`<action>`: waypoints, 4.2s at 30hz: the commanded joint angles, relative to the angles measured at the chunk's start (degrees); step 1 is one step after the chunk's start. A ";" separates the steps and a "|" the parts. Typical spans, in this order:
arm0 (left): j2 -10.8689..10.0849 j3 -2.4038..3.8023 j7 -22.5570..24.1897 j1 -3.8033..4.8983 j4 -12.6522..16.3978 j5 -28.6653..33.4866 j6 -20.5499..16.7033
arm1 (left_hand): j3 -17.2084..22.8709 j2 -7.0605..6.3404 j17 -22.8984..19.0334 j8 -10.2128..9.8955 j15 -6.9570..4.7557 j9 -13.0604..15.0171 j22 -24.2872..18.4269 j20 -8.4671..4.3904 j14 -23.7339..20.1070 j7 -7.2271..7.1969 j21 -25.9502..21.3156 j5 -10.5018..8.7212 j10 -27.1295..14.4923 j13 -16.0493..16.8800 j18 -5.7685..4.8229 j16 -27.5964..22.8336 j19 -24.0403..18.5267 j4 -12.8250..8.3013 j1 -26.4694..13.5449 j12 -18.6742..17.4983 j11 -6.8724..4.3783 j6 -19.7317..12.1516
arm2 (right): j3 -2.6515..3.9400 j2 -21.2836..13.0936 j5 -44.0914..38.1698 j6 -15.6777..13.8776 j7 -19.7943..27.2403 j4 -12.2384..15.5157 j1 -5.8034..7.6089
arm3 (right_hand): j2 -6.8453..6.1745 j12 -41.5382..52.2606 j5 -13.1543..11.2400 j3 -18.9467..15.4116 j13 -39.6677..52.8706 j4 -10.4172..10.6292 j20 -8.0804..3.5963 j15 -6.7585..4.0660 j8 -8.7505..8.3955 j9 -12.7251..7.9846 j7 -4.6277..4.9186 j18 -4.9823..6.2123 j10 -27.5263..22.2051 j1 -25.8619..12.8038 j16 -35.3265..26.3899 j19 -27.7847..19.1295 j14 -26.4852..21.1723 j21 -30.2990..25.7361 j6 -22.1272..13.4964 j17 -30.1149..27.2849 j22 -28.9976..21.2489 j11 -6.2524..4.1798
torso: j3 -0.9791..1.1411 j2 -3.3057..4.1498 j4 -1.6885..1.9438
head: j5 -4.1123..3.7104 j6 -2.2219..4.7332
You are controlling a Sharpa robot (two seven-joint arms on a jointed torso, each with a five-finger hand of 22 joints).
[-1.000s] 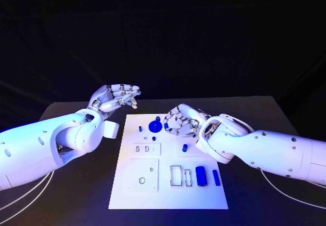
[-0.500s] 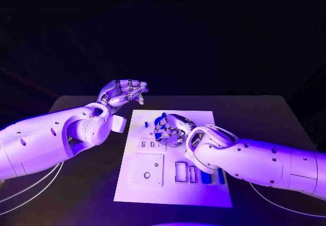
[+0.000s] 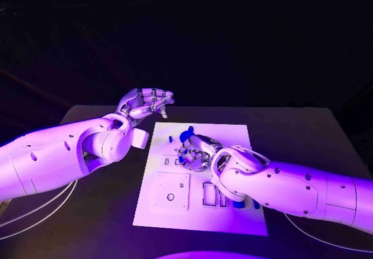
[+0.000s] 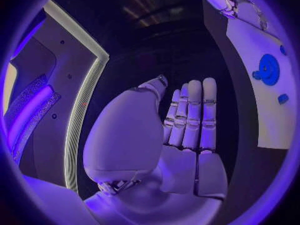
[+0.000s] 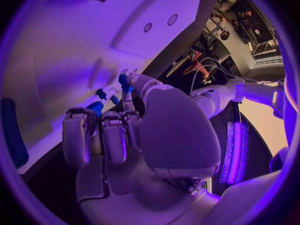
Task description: Assemble the parts on the task board
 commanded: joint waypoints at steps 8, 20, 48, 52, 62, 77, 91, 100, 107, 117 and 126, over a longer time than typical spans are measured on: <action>0.07 0.03 -0.31 0.05 0.05 -0.65 0.17 | 0.34 -0.22 0.29 0.35 0.11 0.12 0.25 -0.01 0.35 -0.12 0.68 -0.30 -0.32 0.18 0.38 0.81 0.30 -0.06 -0.60 0.37 -0.07 -0.56 | -0.07 0.32 -3.28 1.67 -2.10 -0.26 -0.48 | -0.53 -0.19 -0.50 0.20 8.16 0.23 -0.51 -0.56 0.66 0.74 -0.10 -0.85 0.75 -1.93 0.14 0.63 5.73 -0.11 0.23 13.98 8.51 -0.50 | 0.06 -0.06 -0.03 | -0.02 -0.31; 0.09 0.03 -0.50 0.05 0.02 -0.66 0.35 | 0.38 -0.18 0.48 0.44 0.10 0.20 0.50 -0.01 0.64 -0.05 1.21 -0.30 -0.75 0.35 0.39 1.50 0.45 -0.08 -0.61 0.60 -0.02 -0.89 | -0.10 1.13 -4.05 0.70 -2.88 -1.09 -0.75 | -1.16 -0.31 -2.28 -0.02 8.06 0.54 -0.60 -0.65 0.86 0.94 -0.17 -0.85 0.72 -3.57 0.12 0.64 5.72 -0.21 -0.13 13.93 8.52 -0.57 | 0.07 -0.05 -0.02 | -0.22 -0.19; 0.13 0.03 -0.66 0.04 -0.12 -0.82 0.41 | 0.39 -0.18 0.57 0.61 0.07 0.31 0.72 -0.02 1.07 -0.05 1.67 -0.29 -0.98 0.54 0.39 2.11 0.57 -0.10 -0.64 0.90 -0.02 -1.03 | -0.20 1.64 -4.33 1.22 -3.19 -2.03 -1.11 | -2.29 -0.81 -2.62 -0.38 7.56 0.76 -0.50 -0.44 0.40 0.80 0.23 -0.80 0.27 -4.68 0.09 0.54 5.70 -0.49 -1.43 13.84 8.39 -0.26 | 0.04 -0.07 -0.08 | -0.54 -0.01; 0.11 0.02 -0.69 0.04 -0.14 -0.82 0.42 | 0.39 -0.18 0.57 0.61 0.07 0.31 0.72 -0.02 1.07 -0.05 1.67 -0.29 -0.98 0.54 0.39 2.11 0.57 -0.10 -0.64 0.90 -0.02 -1.03 | -0.20 1.59 -4.55 1.22 -3.28 -2.04 -1.11 | -2.62 -0.95 -2.73 -0.53 7.41 0.81 -0.42 -0.34 0.27 0.76 0.37 -0.78 0.13 -4.91 0.09 0.49 5.69 -0.58 -1.75 13.83 8.34 -0.13 | 0.06 -0.07 -0.08 | -0.50 -0.01; 0.10 0.01 -0.80 0.04 -0.18 -0.83 0.53 | 0.40 -0.19 0.57 0.65 0.06 0.34 0.76 -0.02 1.11 -0.05 1.76 -0.29 -1.02 0.58 0.39 2.22 0.57 -0.11 -0.65 0.98 -0.03 -1.05 | -0.21 1.56 -4.82 0.40 -3.25 -2.04 -1.11 | -3.67 -1.63 -3.36 -1.24 6.70 1.19 0.05 0.25 -0.70 0.34 1.17 -0.68 -0.59 -5.67 0.00 0.22 5.63 -1.12 -3.79 13.55 8.02 0.58 | 0.07 -0.08 -0.09 | -0.53 0.03; 0.04 -0.02 -0.99 0.04 -0.26 -0.92 0.52 | 0.40 -0.19 0.58 0.68 0.06 0.36 0.79 -0.02 1.16 -0.05 1.83 -0.29 -1.07 0.62 0.39 2.31 0.57 -0.12 -0.64 1.03 -0.03 -1.08 | -0.21 1.33 -4.96 -1.03 -2.36 -1.70 -1.11 | -3.53 -3.14 -7.73 -12.39 4.97 4.99 1.08 1.22 -2.15 -1.21 2.11 -0.46 -2.44 -4.51 -0.04 -0.16 5.59 -2.19 -7.12 13.45 7.65 1.59 | 0.03 -0.07 -0.03 | -0.63 0.12; -0.74 -0.06 -15.40 0.05 -1.49 -15.19 6.16 | -7.93 2.86 23.79 10.66 -0.97 4.87 18.96 -0.88 17.17 -1.05 14.75 -0.15 -8.46 20.39 -2.49 25.96 12.75 0.33 -8.71 31.27 -1.37 -5.02 | 0.40 -6.98 0.95 -7.17 9.97 5.18 0.69 | -1.20 -4.46 -7.97 -21.70 3.40 7.92 1.55 1.78 -3.04 -2.52 2.90 0.36 -3.97 0.62 -0.57 -2.12 5.19 -5.85 -9.24 11.88 5.47 2.27 | 0.05 -0.26 -0.17 | -0.78 0.58; -1.16 -0.06 -31.45 0.07 -2.10 -31.80 13.93 | -11.21 5.96 41.52 21.03 -3.85 9.50 34.76 -3.41 28.00 -4.57 22.41 0.04 -4.26 34.78 -5.45 35.96 25.21 0.78 -15.97 51.82 -4.60 -1.92 | 0.76 -16.35 15.43 -2.68 21.65 9.70 4.14 | 0.21 -10.23 -4.68 -20.92 -2.86 7.82 1.42 1.48 -0.86 -2.08 2.54 2.64 -9.90 3.34 -4.04 -8.26 2.82 -16.69 -8.38 4.00 -1.61 1.94 | 0.03 -0.80 -0.25 | -0.65 0.16; -0.16 -0.05 -44.49 0.12 -2.11 -43.28 23.60 | -13.35 6.49 41.74 23.50 -4.63 11.70 35.44 -4.20 28.24 -5.46 22.69 -0.05 -2.50 37.55 -5.60 35.97 25.89 0.79 -18.83 54.15 -5.39 -1.57 | 0.90 -21.95 27.95 -2.16 25.26 10.03 6.24 | 0.57 -10.29 -2.10 -20.86 -3.12 7.89 1.18 1.26 0.27 -1.83 2.34 2.64 -9.82 2.59 -4.17 -8.05 2.93 -17.28 -8.49 4.07 -1.87 1.73 | 0.23 -1.42 -0.38 | -0.40 -0.31; 3.56 -0.08 -51.01 0.27 -3.20 -49.29 26.41 | -14.04 6.73 41.19 24.07 -4.78 12.38 35.44 -4.35 28.04 -5.61 22.64 0.05 -2.93 36.96 -5.61 35.69 25.91 0.81 -19.38 53.81 -5.53 -1.76 | 1.01 -23.53 36.61 -3.82 27.28 4.76 7.90 | 0.63 -10.44 -0.16 -20.63 -3.41 7.76 1.08 1.17 0.88 -1.75 2.29 2.70 -9.95 2.41 -4.25 -8.03 2.97 -17.89 -8.83 4.10 -2.18 1.65 | 0.24 -1.55 -0.29 | -0.45 -0.86; 7.34 -0.80 -52.57 1.38 -5.10 -50.84 28.92 | -14.74 7.42 41.45 24.51 -4.87 13.03 35.38 -4.48 28.17 -5.68 22.57 0.08 -2.99 36.88 -5.61 35.75 25.91 0.83 -20.30 53.75 -5.60 -2.09 | 1.02 -23.25 37.09 -4.05 26.61 2.76 8.23 | 0.56 -10.63 0.08 -20.57 -3.64 7.71 1.06 1.16 0.92 -1.76 2.31 2.73 -10.15 2.52 -4.34 -8.09 2.92 -18.10 -9.00 3.92 -2.30 1.66 | 0.26 -1.52 -0.41 | -0.64 -0.96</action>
